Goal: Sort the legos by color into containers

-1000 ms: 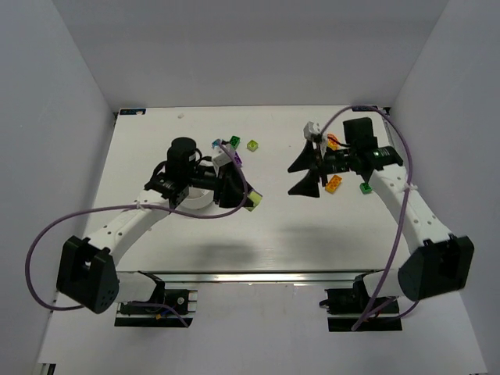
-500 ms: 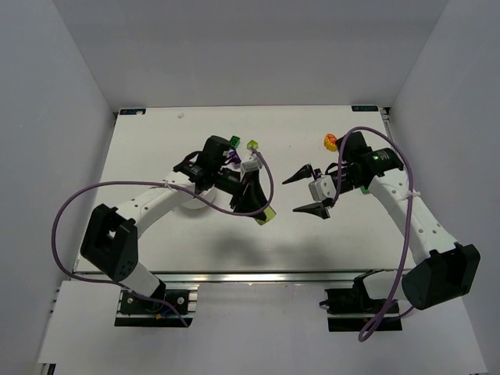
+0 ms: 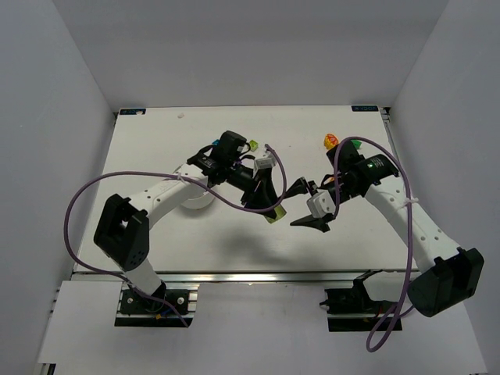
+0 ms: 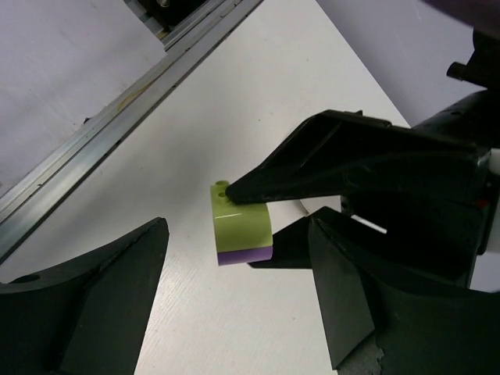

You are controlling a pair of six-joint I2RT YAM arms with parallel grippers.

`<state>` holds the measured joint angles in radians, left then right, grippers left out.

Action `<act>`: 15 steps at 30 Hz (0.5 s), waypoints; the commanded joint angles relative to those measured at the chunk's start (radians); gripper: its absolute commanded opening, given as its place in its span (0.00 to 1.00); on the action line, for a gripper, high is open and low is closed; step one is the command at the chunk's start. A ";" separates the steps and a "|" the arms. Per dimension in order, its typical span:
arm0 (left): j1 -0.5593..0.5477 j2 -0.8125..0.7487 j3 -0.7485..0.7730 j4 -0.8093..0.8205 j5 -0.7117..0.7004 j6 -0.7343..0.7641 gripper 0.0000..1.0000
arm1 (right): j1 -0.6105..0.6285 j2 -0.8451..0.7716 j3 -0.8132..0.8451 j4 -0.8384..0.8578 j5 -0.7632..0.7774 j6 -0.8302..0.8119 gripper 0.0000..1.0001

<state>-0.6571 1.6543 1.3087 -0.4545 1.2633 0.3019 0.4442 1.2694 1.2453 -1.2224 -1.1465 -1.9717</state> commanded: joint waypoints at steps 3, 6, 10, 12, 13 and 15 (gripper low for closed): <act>-0.022 0.001 0.066 -0.027 0.018 0.020 0.14 | 0.034 -0.008 -0.015 0.101 0.014 0.003 0.77; -0.032 0.001 0.073 -0.035 0.011 0.020 0.14 | 0.042 -0.004 -0.027 0.147 0.048 0.049 0.76; -0.032 -0.001 0.075 -0.036 0.008 0.022 0.15 | 0.054 -0.005 -0.050 0.176 0.080 0.086 0.75; -0.032 -0.001 0.077 -0.035 0.005 0.017 0.15 | 0.062 -0.005 -0.058 0.198 0.090 0.100 0.74; -0.041 -0.002 0.077 -0.033 0.007 0.017 0.15 | 0.067 -0.007 -0.060 0.202 0.097 0.115 0.72; -0.041 0.002 0.078 -0.029 0.005 0.013 0.16 | 0.073 -0.007 -0.061 0.222 0.106 0.134 0.68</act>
<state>-0.6888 1.6665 1.3514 -0.4789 1.2518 0.3058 0.5030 1.2694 1.1870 -1.0477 -1.0534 -1.8816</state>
